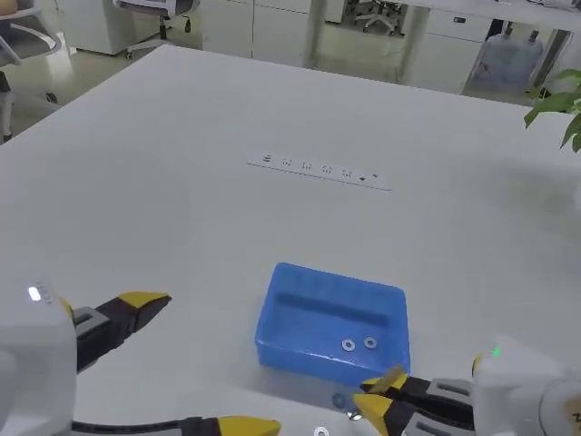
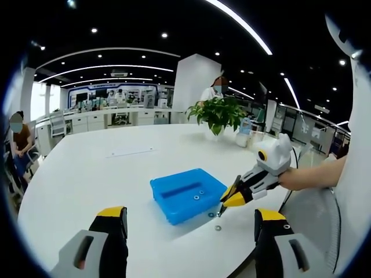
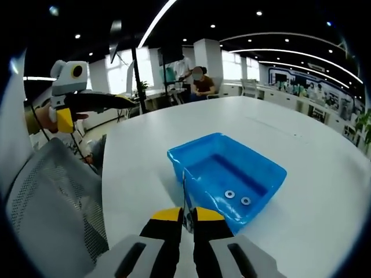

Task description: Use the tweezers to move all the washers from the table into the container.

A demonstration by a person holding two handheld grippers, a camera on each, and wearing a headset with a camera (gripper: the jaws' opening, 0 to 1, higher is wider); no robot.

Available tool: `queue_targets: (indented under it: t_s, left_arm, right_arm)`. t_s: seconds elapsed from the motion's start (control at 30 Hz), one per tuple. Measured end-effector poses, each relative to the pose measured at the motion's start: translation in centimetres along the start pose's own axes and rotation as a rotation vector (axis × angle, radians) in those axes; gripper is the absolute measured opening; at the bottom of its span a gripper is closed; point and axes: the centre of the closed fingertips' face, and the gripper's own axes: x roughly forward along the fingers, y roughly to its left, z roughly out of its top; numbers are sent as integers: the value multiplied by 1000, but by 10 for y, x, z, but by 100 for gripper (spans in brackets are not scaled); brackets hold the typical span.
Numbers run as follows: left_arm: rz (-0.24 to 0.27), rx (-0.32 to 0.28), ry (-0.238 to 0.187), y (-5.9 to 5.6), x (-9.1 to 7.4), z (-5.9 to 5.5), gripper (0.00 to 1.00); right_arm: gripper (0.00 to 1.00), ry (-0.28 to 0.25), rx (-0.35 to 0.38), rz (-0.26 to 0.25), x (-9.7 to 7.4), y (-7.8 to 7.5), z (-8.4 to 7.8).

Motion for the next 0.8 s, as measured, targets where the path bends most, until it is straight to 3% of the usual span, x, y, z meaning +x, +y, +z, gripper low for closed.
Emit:
queue_targets:
  t_s: [0.17,0.4,0.8]
  left_arm:
    - [0,-2,0,0,0,0,92]
    - [-3,2,4,0,1,-1,92]
    - [-1,2,8,-1,1,-2,92]
  right_arm:
    - [3,-13,52,13,-1,3,-1]
    - [3,-12,59,15,-4,7,-1]
    - [3,-91,117,0,-15,-2,21]
